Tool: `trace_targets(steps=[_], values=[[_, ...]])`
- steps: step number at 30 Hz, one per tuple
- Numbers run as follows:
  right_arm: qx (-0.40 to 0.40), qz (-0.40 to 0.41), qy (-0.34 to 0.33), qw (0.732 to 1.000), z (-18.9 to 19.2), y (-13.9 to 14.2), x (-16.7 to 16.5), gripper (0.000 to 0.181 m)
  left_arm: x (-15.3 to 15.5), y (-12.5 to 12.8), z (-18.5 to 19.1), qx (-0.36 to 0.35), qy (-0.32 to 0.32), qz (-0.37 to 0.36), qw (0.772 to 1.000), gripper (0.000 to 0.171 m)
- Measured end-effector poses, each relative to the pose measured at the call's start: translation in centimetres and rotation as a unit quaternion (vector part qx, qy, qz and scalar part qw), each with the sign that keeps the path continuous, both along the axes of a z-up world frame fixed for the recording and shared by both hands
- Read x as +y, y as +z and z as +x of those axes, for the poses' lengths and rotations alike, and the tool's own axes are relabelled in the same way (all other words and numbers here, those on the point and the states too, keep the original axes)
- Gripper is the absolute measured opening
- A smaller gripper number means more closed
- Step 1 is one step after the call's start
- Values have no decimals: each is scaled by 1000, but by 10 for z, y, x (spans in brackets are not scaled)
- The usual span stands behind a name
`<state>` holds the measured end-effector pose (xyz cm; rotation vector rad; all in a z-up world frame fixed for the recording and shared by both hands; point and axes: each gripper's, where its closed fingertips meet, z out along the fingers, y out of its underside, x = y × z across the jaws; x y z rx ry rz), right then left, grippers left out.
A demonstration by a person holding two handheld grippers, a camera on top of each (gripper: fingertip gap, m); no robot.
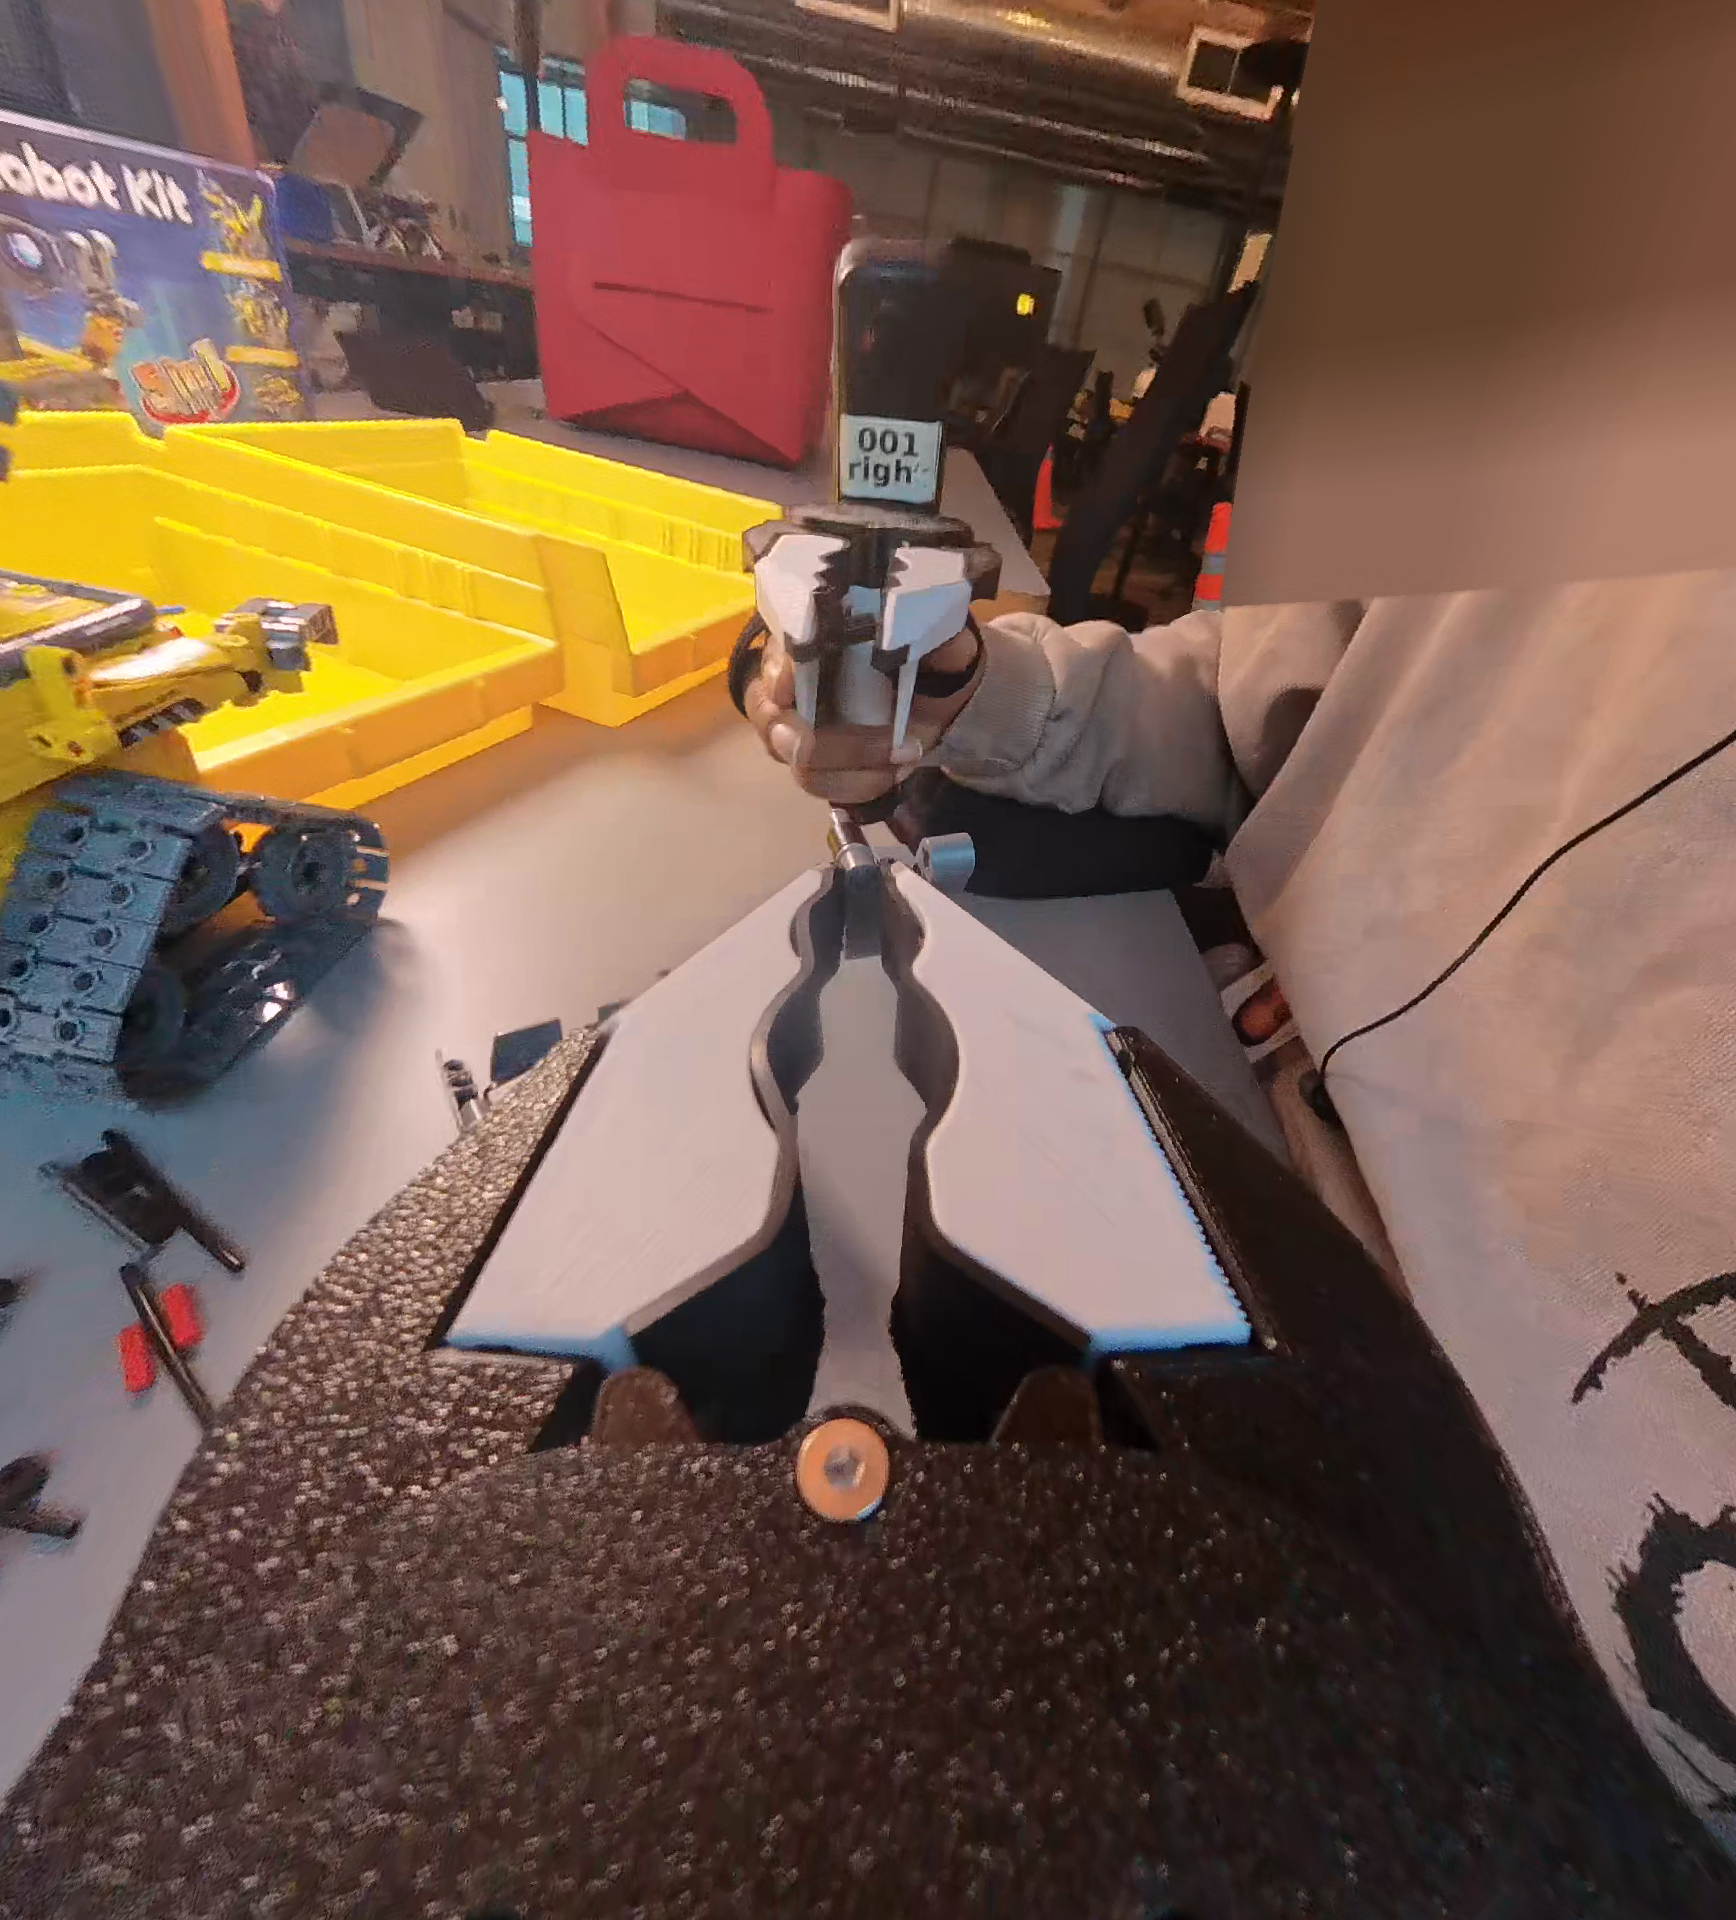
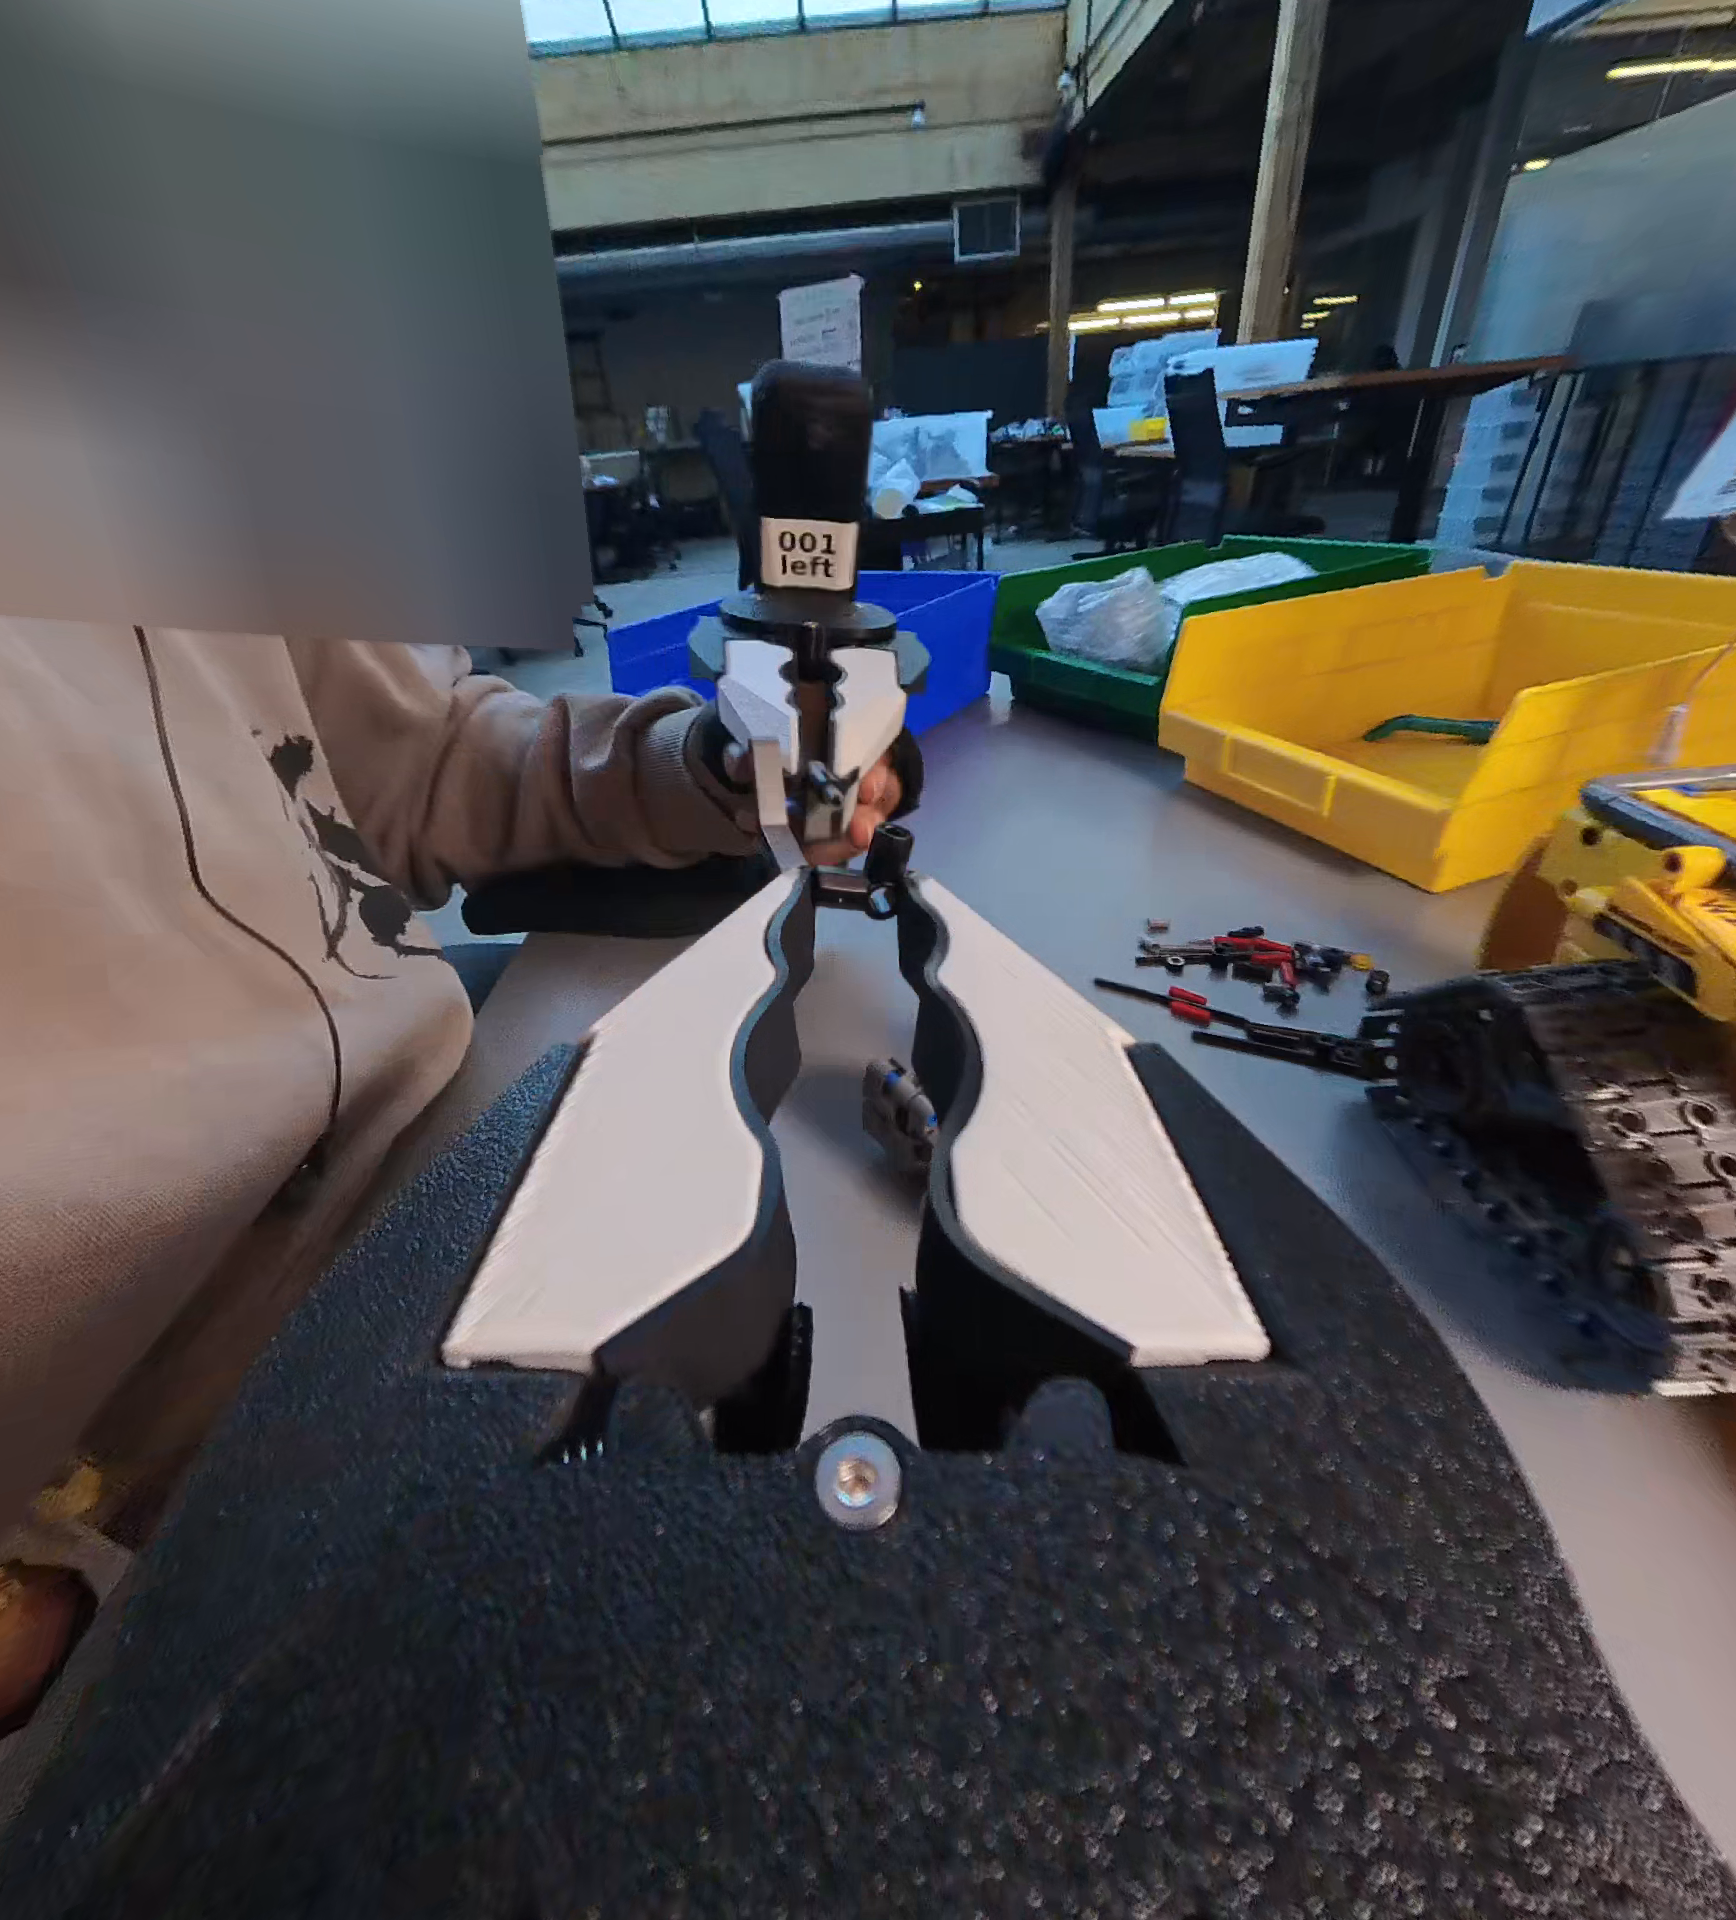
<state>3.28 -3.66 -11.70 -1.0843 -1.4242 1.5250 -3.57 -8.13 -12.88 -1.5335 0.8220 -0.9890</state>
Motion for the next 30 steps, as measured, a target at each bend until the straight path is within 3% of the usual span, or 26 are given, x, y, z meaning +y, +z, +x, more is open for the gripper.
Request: trace_targets(steps=[6, 10, 12, 15, 18, 21, 24, 30], values=[[-24, 1, 41, 999, -17, -16, -25, 16, -16, -60, 43, 157, -69, -24, 985, 7], [-33, 3, 29, 999, -19, -22, -23, 16, -20, -83, 51, 212, -71, -28, 974, 7], [-40, 15, -15, 999, -21, -22, -6, 16, -18, -86, 51, 218, -67, -34, 973, 7], [-68, 79, -167, 980, -16, -20, 57, 17, -15, -85, 49, 214, -59, -36, 974, 7], [-135, 167, -336, 917, 13, -8, 141, 17, -12, -80, 47, 201, -51, -36, 978, 7], [-202, 238, -427, 849, 49, 8, 208, 16, -9, -75, 44, 187, -40, -35, 981, 7], [-267, 281, -436, 812, 66, 15, 264, 16, -4, -69, 41, 171, -26, -31, 984, 7], [-401, 206, -349, 822, 63, -28, 361, 17, 1, -61, 35, 140, -11, -37, 989, 7]])
